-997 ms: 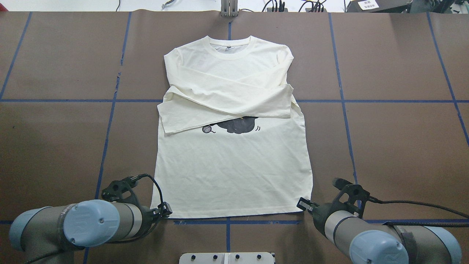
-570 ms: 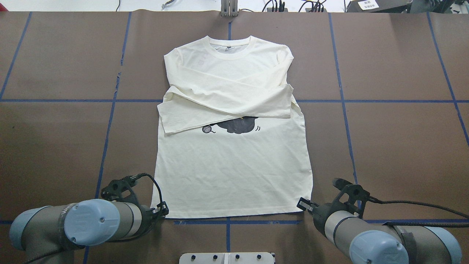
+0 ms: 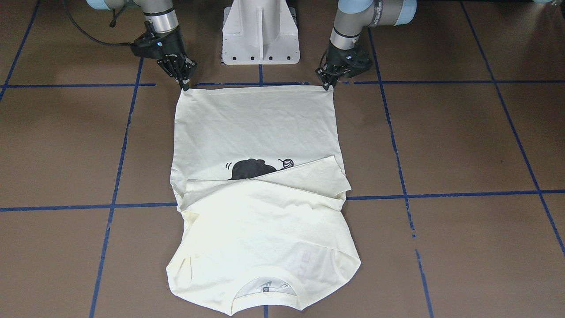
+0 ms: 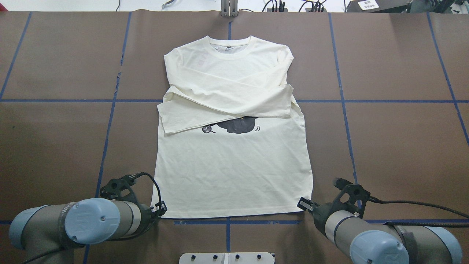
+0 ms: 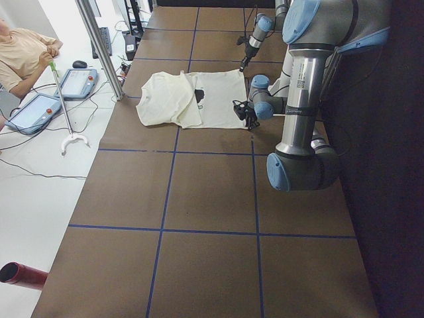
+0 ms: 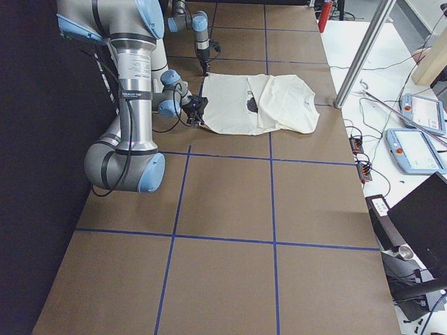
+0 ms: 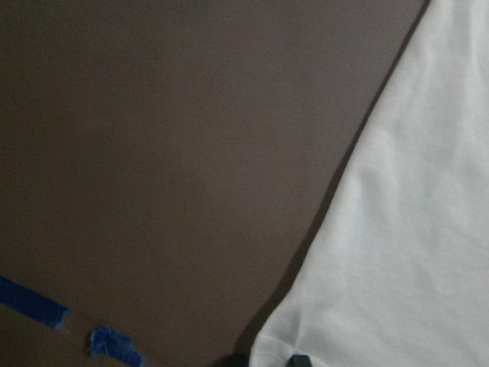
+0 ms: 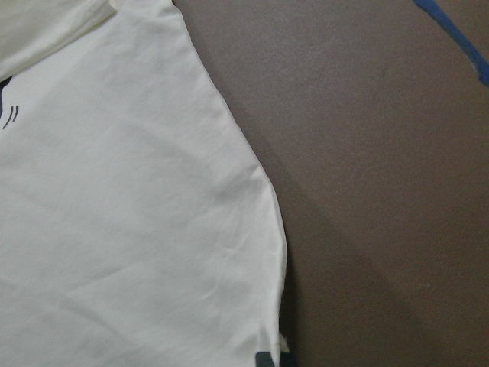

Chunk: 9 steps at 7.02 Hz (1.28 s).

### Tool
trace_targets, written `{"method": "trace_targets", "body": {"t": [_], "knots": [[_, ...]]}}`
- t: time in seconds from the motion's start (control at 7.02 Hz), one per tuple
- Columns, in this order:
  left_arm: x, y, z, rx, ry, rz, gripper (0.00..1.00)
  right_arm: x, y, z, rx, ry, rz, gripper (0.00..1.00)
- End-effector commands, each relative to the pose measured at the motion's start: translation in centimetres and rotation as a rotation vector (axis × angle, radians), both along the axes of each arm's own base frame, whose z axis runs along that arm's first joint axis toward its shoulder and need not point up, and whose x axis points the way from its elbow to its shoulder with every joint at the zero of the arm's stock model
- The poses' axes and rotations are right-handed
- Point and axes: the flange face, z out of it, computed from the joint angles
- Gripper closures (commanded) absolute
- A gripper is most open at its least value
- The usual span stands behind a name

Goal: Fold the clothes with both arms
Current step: 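Grasp both near hem corners with the left and right grippers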

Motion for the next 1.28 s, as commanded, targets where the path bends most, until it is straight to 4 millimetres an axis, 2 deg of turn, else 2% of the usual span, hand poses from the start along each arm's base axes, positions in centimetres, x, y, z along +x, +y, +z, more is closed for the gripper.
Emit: {"method": "trace_targets", "body": {"t": [0.0,0.14,0.28,0.43,0.57,0.71,0.85,1.0,1.14], "knots": [[-0.2,-0.1,-0.1,0.003,-0.006,-0.005,0.92,0.0,0.0,0.0,0.002,0.001,0.003,1.0],[-0.2,-0.1,-0.1,0.004,-0.007,-0.004,1.0,0.0,0.0,0.0,0.002,0.001,0.003,1.0],[-0.3,-0.1,-0.5,0.005,0.001,-0.006,1.0,0.1,-0.1,-0.1,0.003,-0.002,0.005,1.0],[-1.4,0.0,-2.2,0.014,0.038,-0.004,1.0,0.9,0.0,-0.8,0.003,-0.017,0.004,1.0],[-3.3,0.4,-5.0,0.018,0.064,-0.003,1.0,2.3,0.2,-1.3,0.0,-0.028,-0.002,1.0],[-5.2,1.5,-7.5,0.011,0.047,0.013,1.0,4.0,1.9,-1.7,-0.006,-0.035,-0.043,1.0],[-8.2,2.2,-10.3,0.008,0.073,0.021,1.0,6.4,3.8,-3.3,-0.013,-0.067,-0.093,1.0],[-10.5,3.2,-12.2,-0.014,0.108,0.053,1.0,7.8,4.4,-4.5,-0.016,-0.092,-0.107,1.0],[-11.5,3.4,-13.3,-0.017,0.138,0.064,1.0,9.4,3.6,-6.2,-0.009,-0.129,-0.08,1.0]]}}
